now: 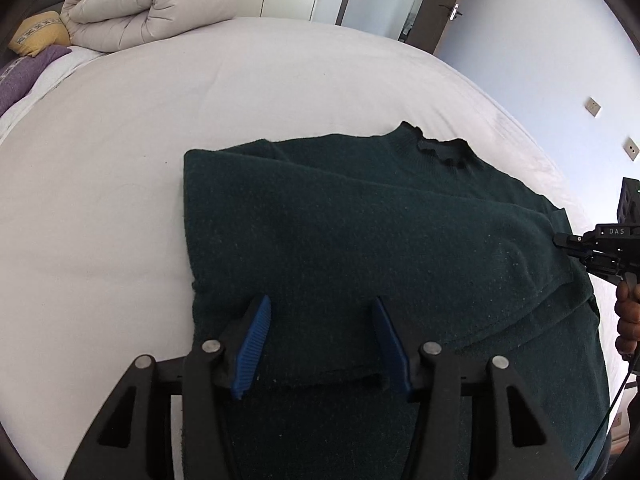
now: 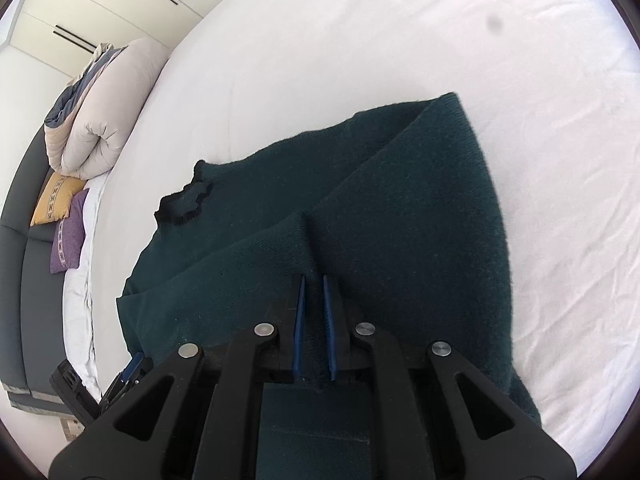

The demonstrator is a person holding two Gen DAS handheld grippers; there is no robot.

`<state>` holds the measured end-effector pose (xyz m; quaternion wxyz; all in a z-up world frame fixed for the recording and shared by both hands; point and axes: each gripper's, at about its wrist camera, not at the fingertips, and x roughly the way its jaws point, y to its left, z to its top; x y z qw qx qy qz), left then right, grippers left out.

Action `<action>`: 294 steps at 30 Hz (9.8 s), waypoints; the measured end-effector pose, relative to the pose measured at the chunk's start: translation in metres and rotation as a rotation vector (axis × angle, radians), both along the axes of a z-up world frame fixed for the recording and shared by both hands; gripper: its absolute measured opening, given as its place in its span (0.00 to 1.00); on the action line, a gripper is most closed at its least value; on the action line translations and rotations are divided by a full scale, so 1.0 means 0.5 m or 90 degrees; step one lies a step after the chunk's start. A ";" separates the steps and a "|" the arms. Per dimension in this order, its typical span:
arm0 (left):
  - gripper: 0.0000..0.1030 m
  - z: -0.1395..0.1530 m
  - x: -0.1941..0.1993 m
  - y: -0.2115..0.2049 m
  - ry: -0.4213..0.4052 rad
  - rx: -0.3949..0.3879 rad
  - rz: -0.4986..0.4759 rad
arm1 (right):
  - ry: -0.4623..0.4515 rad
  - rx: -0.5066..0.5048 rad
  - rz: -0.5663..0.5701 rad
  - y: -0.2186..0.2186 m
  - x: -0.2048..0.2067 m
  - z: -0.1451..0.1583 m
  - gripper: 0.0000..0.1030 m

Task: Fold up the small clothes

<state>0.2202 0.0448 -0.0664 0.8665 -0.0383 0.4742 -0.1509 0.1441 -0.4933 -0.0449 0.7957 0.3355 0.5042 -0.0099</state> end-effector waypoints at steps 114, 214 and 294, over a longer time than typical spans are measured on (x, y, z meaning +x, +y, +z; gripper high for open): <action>0.49 -0.091 -0.539 0.257 0.292 -0.453 0.070 | 0.044 0.180 0.062 -0.130 -0.872 -0.086 0.26; 0.09 -0.104 -0.546 0.268 0.312 -0.438 0.107 | -0.128 0.207 -0.008 -0.194 -0.854 0.073 0.08; 0.83 -0.057 -0.511 0.283 0.246 -0.376 0.155 | 0.014 0.180 0.042 -0.139 -0.853 -0.073 0.07</action>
